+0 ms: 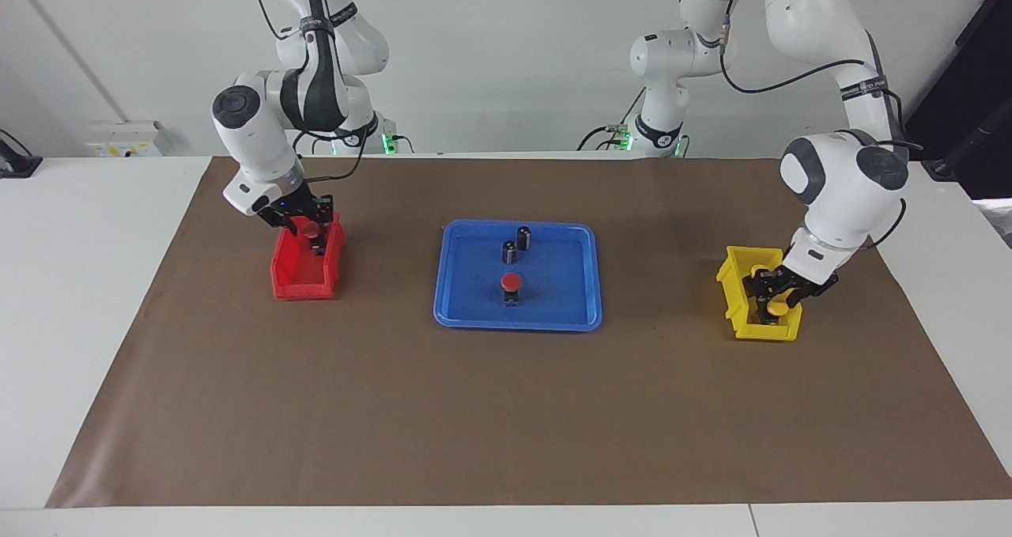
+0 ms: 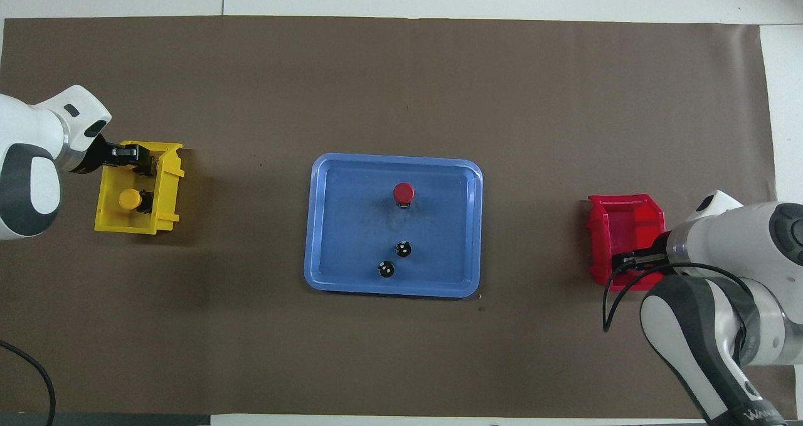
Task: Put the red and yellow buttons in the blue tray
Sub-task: 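Grasp the second red button with the right gripper while the left gripper holds yellow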
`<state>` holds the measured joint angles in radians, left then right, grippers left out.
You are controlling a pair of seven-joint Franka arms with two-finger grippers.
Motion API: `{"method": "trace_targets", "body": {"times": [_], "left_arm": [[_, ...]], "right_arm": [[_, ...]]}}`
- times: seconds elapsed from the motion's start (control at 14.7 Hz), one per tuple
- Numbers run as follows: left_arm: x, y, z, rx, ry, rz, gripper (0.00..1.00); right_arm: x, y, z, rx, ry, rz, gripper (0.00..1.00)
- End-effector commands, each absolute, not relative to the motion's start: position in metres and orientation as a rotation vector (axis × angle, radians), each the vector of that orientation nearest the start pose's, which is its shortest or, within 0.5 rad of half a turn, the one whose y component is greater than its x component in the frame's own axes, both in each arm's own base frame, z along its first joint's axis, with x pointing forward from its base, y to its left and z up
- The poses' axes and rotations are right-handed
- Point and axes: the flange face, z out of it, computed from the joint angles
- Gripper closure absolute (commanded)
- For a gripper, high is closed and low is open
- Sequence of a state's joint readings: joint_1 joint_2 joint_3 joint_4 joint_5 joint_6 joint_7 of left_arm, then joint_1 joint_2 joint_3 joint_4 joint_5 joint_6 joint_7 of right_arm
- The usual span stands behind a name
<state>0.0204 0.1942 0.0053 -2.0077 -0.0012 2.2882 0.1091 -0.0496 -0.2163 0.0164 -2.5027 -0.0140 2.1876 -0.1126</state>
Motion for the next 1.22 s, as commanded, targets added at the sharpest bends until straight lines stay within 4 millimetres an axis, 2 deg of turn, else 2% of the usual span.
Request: {"method": "trace_targets", "body": {"times": [0.0, 0.14, 0.2, 0.27, 0.34, 0.41, 0.54, 0.68, 0.81, 0.95, 1.02, 1.15], "left_arm": [[0.595, 0.02, 0.367, -3.125, 0.105, -0.172, 0.45], [0.596, 0.021, 0.367, -3.125, 0.103, -0.177, 0.57], [0.596, 0.021, 0.367, -3.125, 0.103, -0.177, 0.67], [0.596, 0.021, 0.367, -3.125, 0.103, -0.177, 0.85], [0.595, 0.024, 0.367, -3.125, 0.093, -0.175, 0.97], [0.596, 0.027, 0.368, -3.126, 0.081, -0.17, 0.99], [0.599, 0.026, 0.38, -3.134, 0.066, -0.116, 0.99], [0.604, 0.02, 0.41, -3.135, 0.083, -0.046, 0.99], [0.611, 0.019, 0.441, -3.124, 0.101, -0.004, 0.99], [0.618, 0.013, 0.479, -3.12, 0.12, 0.021, 0.99], [0.618, 0.0, 0.5, -3.118, 0.149, 0.035, 0.99], [0.611, -0.019, 0.527, -3.117, 0.177, 0.108, 0.99]], "right_arm": [[0.424, -0.026, 0.351, -3.131, -0.148, 0.135, 0.42], [0.422, -0.026, 0.348, -3.131, -0.155, 0.133, 0.47], [0.421, -0.026, 0.347, -3.131, -0.158, 0.128, 0.51], [0.421, -0.026, 0.347, -3.131, -0.155, 0.128, 0.6], [0.423, -0.026, 0.349, -3.132, -0.158, 0.121, 0.67], [0.425, -0.023, 0.35, -3.133, -0.163, 0.116, 0.75], [0.443, -0.018, 0.363, -3.135, -0.184, 0.095, 0.79], [0.466, -0.007, 0.387, -3.129, -0.219, 0.152, 0.79], [0.491, -0.001, 0.421, -3.126, -0.222, 0.198, 0.79], [0.519, 0.029, 0.452, -3.129, -0.195, 0.243, 0.8], [0.53, 0.046, 0.466, -3.138, -0.153, 0.232, 0.8], [0.544, 0.085, 0.48, -3.148, -0.084, 0.173, 0.81]]}}
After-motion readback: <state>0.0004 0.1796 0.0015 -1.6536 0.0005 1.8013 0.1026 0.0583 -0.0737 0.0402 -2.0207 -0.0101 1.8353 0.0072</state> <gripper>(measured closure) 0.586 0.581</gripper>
